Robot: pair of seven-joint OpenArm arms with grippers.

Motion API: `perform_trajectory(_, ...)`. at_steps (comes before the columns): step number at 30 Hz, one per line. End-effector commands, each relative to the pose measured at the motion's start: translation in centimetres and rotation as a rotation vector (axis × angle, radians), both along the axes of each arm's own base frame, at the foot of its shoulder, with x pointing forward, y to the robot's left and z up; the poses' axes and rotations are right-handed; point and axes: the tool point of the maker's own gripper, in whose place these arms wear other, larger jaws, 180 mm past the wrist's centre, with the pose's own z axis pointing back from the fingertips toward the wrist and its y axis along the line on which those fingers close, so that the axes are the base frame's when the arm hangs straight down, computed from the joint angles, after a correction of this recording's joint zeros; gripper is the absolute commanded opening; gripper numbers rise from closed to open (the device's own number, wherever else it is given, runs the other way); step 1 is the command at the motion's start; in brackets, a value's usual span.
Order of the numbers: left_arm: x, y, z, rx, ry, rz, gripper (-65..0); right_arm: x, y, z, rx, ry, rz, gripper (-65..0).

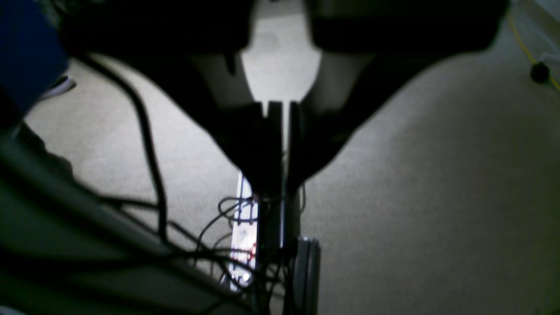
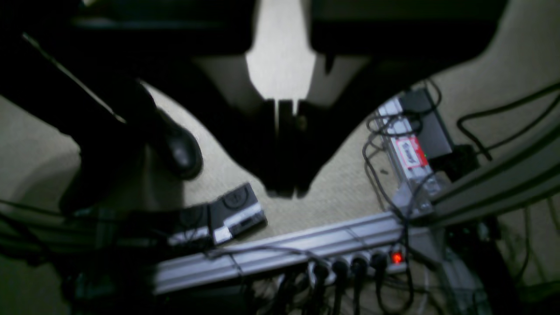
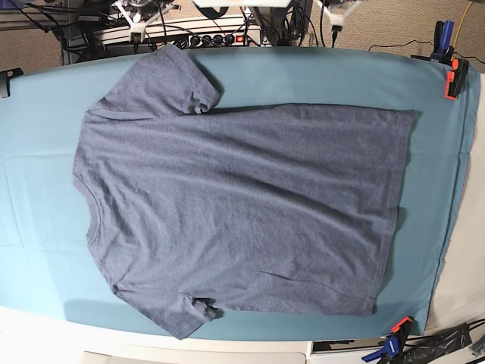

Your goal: Fold the T-shirt properly

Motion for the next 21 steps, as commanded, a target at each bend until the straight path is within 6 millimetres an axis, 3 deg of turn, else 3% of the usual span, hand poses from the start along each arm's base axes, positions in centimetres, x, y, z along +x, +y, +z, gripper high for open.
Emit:
perform_trajectory(1, -0.5, 0.3, 0.2, 0.001, -0.002, 0.001, -61.9, -0.3, -0.9, 0.5, -0.02, -0.011, 0.003, -65.0)
perform_trajectory(7, -3.1, 0.9, 1.6, -0.002, -0.009, -0.013, -61.9, -3.3, -1.1, 1.8, -0.003, 0.003, 0.048, -65.0)
perform_trajectory(15, -3.2, 4.2, 4.6, 0.031, -0.093, -0.114, -61.9, -4.7, -0.8, 4.8, 0.055, -0.037, 0.143, -65.0)
perform_trajectory(21, -3.2, 5.9, 7.3, 0.04, -0.146, -0.172, -61.9, -5.2, -2.8, 7.5, 0.027, -0.065, 0.184, -65.0)
